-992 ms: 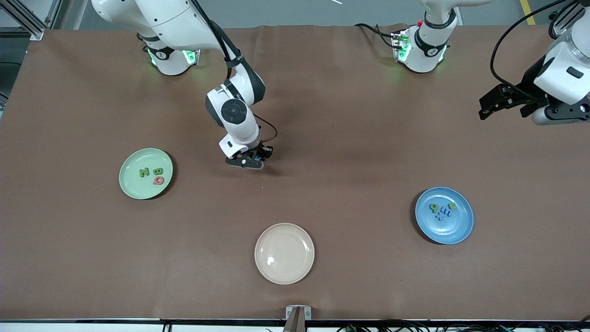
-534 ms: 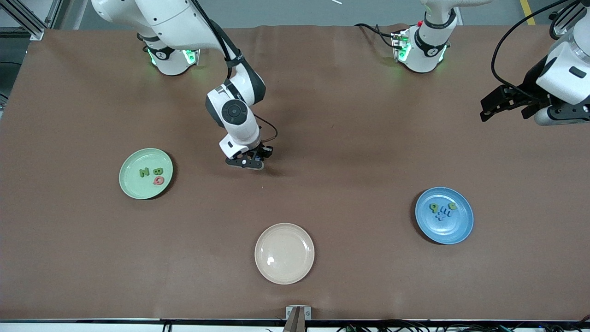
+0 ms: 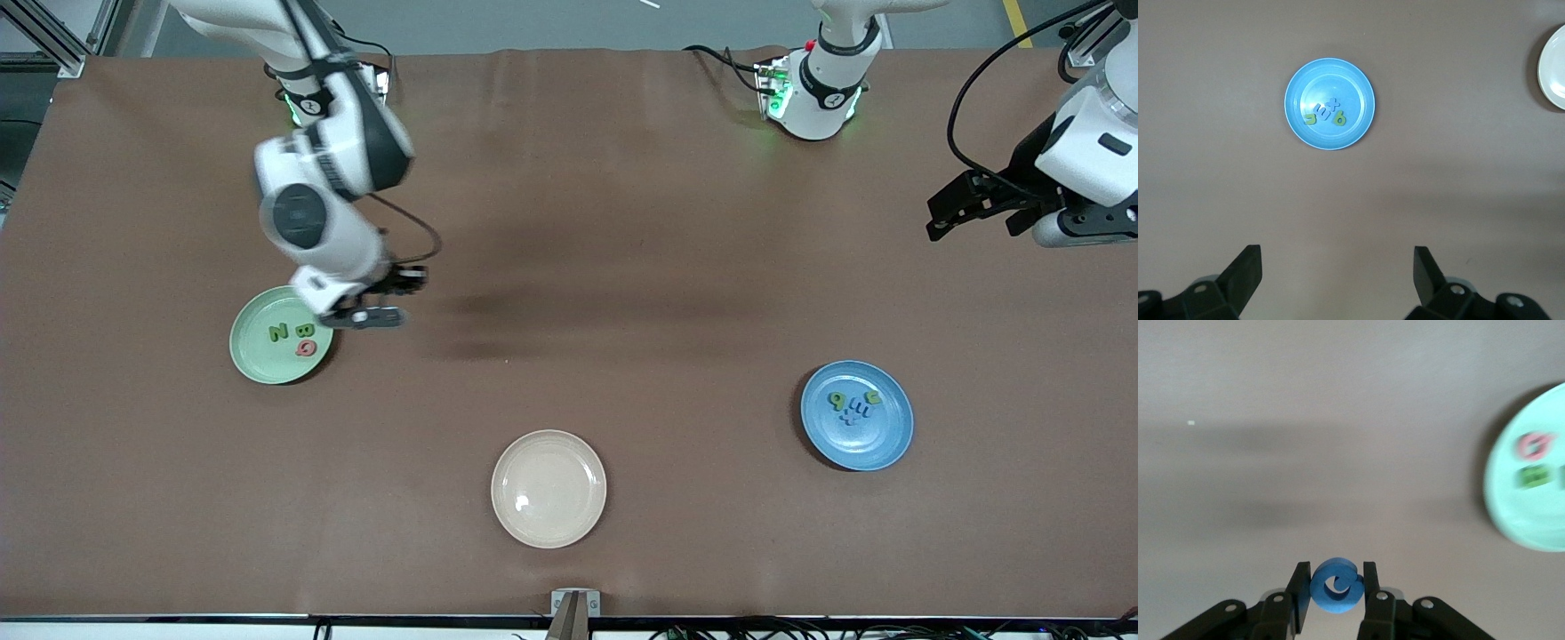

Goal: Sort upper and lower case letters into plates
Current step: 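Carry the blue c to the green plate and release it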

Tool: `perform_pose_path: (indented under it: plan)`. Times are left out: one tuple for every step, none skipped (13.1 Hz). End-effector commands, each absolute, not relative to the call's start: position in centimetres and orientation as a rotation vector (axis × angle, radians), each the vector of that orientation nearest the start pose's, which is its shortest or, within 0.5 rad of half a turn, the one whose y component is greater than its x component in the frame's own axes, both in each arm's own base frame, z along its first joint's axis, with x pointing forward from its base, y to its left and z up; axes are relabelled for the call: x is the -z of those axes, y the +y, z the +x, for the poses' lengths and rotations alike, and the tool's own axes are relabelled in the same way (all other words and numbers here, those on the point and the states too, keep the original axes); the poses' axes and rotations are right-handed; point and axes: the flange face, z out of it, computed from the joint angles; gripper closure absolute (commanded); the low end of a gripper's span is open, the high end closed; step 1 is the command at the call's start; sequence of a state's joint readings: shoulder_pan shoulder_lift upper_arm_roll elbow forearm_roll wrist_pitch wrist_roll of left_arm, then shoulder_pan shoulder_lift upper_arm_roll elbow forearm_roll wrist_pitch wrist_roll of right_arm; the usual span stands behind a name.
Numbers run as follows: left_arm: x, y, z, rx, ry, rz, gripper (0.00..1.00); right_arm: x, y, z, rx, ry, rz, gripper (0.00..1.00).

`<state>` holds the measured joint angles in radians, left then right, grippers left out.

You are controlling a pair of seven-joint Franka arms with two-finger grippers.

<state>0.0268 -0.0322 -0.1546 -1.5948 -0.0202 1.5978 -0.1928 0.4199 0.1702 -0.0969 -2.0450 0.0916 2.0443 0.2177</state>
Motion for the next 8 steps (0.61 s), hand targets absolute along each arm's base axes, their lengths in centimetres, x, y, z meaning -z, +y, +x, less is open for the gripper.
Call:
perform_pose_path:
  plan:
    - [-63.2, -7.2, 54.5, 0.065, -0.076, -3.166, 0.00, -33.2, 7.0, 53.7, -0.298, -0.303, -3.051, 0.82]
    - [-63.2, -7.1, 54.5, 0.065, -0.078, -3.166, 0.00, -32.9, 3.5, 54.1, -0.274, -0.364, -3.032, 0.82]
    - [-63.1, -7.1, 54.5, 0.062, -0.078, -3.166, 0.00, -32.0, 0.6, 54.0, -0.244, -0.422, -3.018, 0.82]
    - [-63.1, -7.0, 54.5, 0.062, -0.081, -3.166, 0.00, -30.6, -1.2, 53.7, -0.201, -0.436, -3.022, 0.82]
    - [-62.9, -7.0, 54.5, 0.055, -0.081, -3.165, 0.00, -28.7, -1.8, 53.1, -0.162, -0.455, -3.030, 0.82]
    - [-62.9, -7.1, 54.5, 0.055, -0.079, -3.165, 0.00, -26.8, -2.2, 52.6, -0.129, -0.465, -3.040, 0.82]
    - [-62.9, -6.9, 54.5, 0.055, -0.081, -3.165, 0.00, -25.3, -2.6, 52.3, -0.122, -0.458, -3.045, 0.82]
    - [-62.9, -6.9, 54.5, 0.055, -0.086, -3.165, 0.00, -24.0, -2.7, 52.0, -0.123, -0.466, -3.047, 0.82]
